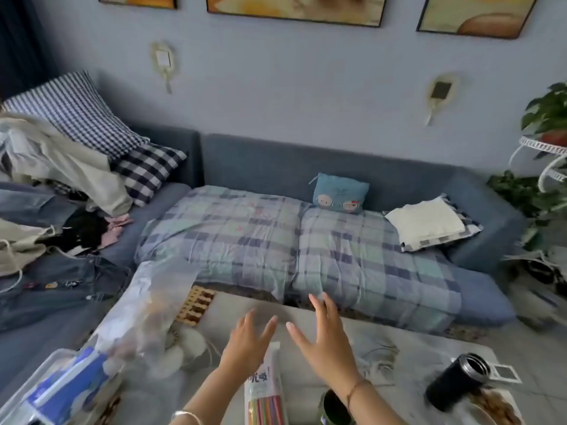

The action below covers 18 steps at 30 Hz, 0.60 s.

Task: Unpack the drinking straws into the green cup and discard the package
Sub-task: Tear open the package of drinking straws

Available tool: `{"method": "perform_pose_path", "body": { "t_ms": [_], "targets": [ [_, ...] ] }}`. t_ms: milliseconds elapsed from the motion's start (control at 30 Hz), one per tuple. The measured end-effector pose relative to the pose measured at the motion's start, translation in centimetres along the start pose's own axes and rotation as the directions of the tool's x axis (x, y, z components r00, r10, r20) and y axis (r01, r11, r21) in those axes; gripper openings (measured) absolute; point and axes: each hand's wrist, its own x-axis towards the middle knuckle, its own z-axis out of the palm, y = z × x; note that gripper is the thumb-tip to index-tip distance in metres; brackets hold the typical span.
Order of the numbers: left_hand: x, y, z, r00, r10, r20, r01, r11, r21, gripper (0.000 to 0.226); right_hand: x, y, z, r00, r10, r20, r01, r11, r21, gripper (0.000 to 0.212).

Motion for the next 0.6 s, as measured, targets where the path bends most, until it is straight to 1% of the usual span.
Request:
{"method": "perform_pose_path", "body": {
  "t_ms": [33, 133, 233, 267, 333, 400, 467, 500, 533, 600],
  "targets": [
    [0.2, -2.4, 1.6, 1.0, -0.029, 0.009, 0.029, 1.0, -0.008, 0.065, -0.6, 1.1, 2.7, 0.998, 0.034, 0.058, -0.036, 0.999, 0.031, 0.076],
    [1.5, -9.6, 6.1, 0.988, -0.139, 0.068, 0.14, 0.99, -0.006, 0.069, -1.4, 5.6, 10.4, 0.973, 0.145, 0.181, -0.156, 0.987, 0.044, 0.072],
    [2.7, -16.2, 11.0, 0.98, -0.188, 0.063, 0.192, 0.979, -0.062, 0.071, -1.9, 10.5, 18.2, 0.953, 0.19, 0.236, -0.212, 0.974, 0.074, 0.071],
    [3.1, -17.2, 11.8, 0.971, -0.228, 0.067, 0.235, 0.964, -0.128, 0.067, -1.7, 11.5, 19.7, 0.949, 0.194, 0.249, -0.225, 0.969, 0.104, 0.07],
    [3.9, -20.0, 14.0, 0.965, -0.256, 0.061, 0.263, 0.934, -0.244, 0.056, -1.5, 14.1, 23.5, 0.945, 0.187, 0.267, -0.231, 0.962, 0.144, 0.066],
    [4.6, -21.9, 15.9, 0.975, -0.221, 0.039, 0.222, 0.923, -0.313, 0.043, -1.1, 16.1, 26.8, 0.953, 0.164, 0.256, -0.21, 0.964, 0.165, 0.065],
    [5.6, -23.4, 16.9, 0.981, -0.19, -0.029, 0.167, 0.917, -0.362, 0.03, -0.6, 17.6, 29.4, 0.968, 0.127, 0.217, -0.173, 0.963, 0.208, 0.06],
    [6.3, -23.7, 17.2, 0.983, -0.176, -0.046, 0.144, 0.907, -0.395, 0.031, -0.3, 18.1, 30.3, 0.976, 0.109, 0.187, -0.15, 0.964, 0.22, 0.057],
    [7.1, -24.4, 17.6, 0.986, -0.16, -0.057, 0.12, 0.894, -0.432, 0.041, -0.3, 18.5, 30.9, 0.984, 0.086, 0.154, -0.119, 0.967, 0.224, 0.055],
    [10.4, -27.9, 19.7, 0.986, -0.121, -0.114, 0.047, 0.859, -0.51, 0.086, -0.5, 19.1, 31.9, 0.996, 0.034, 0.077, -0.048, 0.981, 0.185, 0.053]
  ]
}}
